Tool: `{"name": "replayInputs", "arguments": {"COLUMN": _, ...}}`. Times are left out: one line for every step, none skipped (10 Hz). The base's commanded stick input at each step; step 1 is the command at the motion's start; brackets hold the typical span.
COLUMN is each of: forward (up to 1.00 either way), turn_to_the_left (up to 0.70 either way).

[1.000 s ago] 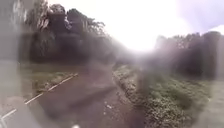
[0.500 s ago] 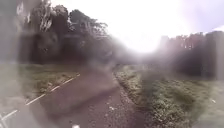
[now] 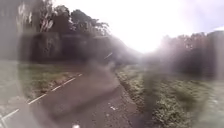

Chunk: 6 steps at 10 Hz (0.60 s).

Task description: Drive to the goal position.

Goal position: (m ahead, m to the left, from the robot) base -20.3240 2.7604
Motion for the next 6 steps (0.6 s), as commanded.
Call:
{"name": "replayInputs", "arguments": {"forward": 0.06, "turn_to_the_left": 0.23}}
{"name": "replayInputs", "arguments": {"forward": 0.06, "turn_to_the_left": 0.23}}
{"name": "replayInputs", "arguments": {"forward": 0.05, "turn_to_the_left": 0.21}}
{"name": "replayInputs", "arguments": {"forward": 0.06, "turn_to_the_left": 0.22}}
{"name": "replayInputs", "arguments": {"forward": 0.06, "turn_to_the_left": 0.23}}
{"name": "replayInputs", "arguments": {"forward": 0.05, "turn_to_the_left": 0.22}}
